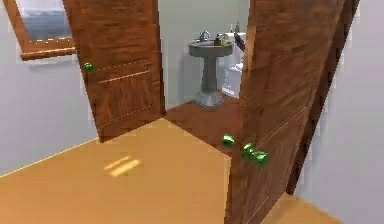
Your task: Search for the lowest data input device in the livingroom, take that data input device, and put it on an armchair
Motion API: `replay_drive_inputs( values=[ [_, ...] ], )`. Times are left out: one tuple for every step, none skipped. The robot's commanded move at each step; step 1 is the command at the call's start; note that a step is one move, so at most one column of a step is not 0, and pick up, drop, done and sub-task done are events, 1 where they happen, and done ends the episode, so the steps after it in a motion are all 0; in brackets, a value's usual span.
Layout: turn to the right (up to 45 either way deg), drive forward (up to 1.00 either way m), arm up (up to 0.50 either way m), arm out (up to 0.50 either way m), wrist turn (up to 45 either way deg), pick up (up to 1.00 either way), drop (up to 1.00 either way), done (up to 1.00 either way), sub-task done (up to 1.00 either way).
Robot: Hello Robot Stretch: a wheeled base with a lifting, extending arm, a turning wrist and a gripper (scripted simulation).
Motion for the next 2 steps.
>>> replay_drive_inputs(
  values=[
    [-33.0, 0.0, 0.0, 0.0, 0.0, 0.0, 0.0, 0.0, 0.0],
    [0.0, 0.9, 0.0, 0.0, 0.0, 0.0, 0.0, 0.0, 0.0]
  ],
)
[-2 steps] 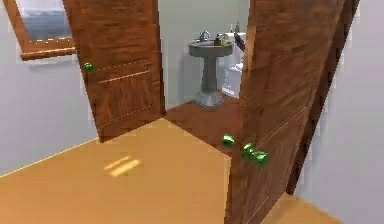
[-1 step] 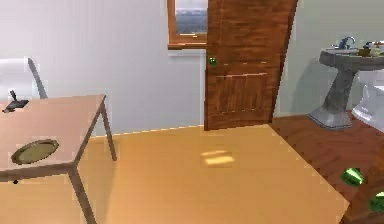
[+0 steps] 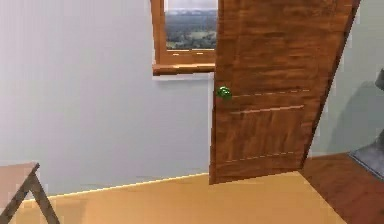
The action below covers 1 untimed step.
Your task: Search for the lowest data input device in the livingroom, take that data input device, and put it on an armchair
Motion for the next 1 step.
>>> replay_drive_inputs(
  values=[
    [-15.0, 0.0, 0.0, 0.0, 0.0, 0.0, 0.0, 0.0, 0.0]
  ],
)
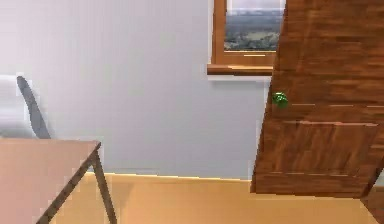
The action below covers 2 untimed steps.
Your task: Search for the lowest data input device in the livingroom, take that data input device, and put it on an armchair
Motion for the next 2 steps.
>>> replay_drive_inputs(
  values=[
    [0.0, 0.9, 0.0, 0.0, 0.0, 0.0, 0.0, 0.0, 0.0],
    [-45.0, 0.0, 0.0, 0.0, 0.0, 0.0, 0.0, 0.0, 0.0]
  ],
)
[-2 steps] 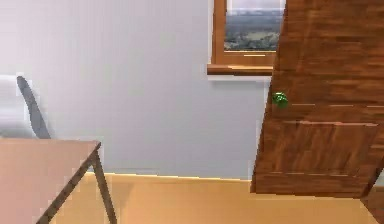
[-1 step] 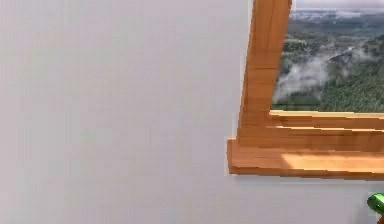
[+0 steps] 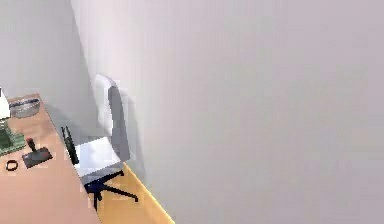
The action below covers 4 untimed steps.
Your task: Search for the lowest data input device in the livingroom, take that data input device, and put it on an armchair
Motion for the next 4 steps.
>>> replay_drive_inputs(
  values=[
    [-45.0, 0.0, 0.0, 0.0, 0.0, 0.0, 0.0, 0.0, 0.0],
    [-45.0, 0.0, 0.0, 0.0, 0.0, 0.0, 0.0, 0.0, 0.0],
    [-39.0, 0.0, 0.0, 0.0, 0.0, 0.0, 0.0, 0.0, 0.0],
    [0.0, 1.0, 0.0, 0.0, 0.0, 0.0, 0.0, 0.0, 0.0]
  ],
)
